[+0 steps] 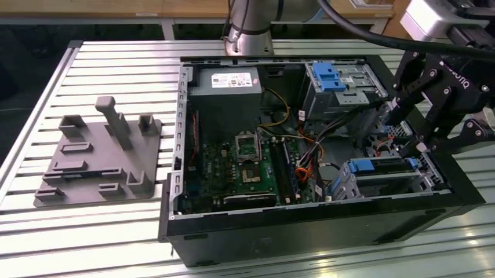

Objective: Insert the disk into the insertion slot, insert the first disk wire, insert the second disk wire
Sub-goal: 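Insert the disk into the insertion slot, then insert the first disk wire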

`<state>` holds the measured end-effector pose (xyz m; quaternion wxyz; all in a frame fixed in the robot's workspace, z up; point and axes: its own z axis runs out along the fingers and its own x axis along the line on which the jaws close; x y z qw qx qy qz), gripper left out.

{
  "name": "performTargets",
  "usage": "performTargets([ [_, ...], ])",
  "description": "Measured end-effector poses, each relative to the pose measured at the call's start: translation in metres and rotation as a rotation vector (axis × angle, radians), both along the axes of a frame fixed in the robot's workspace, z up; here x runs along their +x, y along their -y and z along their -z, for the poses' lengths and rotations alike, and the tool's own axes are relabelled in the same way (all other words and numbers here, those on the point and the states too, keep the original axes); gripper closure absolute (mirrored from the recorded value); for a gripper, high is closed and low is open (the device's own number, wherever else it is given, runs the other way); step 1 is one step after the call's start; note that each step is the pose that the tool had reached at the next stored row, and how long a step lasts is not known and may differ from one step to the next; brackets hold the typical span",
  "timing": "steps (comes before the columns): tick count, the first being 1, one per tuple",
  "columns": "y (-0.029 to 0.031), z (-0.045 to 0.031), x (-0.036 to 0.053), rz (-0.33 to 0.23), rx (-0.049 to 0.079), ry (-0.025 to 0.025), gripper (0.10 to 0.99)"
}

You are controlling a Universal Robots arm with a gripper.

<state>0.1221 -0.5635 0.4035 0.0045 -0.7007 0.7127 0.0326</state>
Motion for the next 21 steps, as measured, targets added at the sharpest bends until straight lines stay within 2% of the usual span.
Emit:
performTargets([
  [16, -0.0004, 0.0002, 0.0002, 0.000, -0.004, 0.0000, 0.529],
  [17, -0.0011, 0.0002, 0.0002, 0.000, -0.014, 0.0000, 0.529],
  [18, -0.0022, 0.0003, 0.0002, 0.000, -0.028, 0.0000, 0.529],
  [21, -0.0052, 0.0006, 0.0004, 0.000, -0.082, 0.0011, 0.529],
])
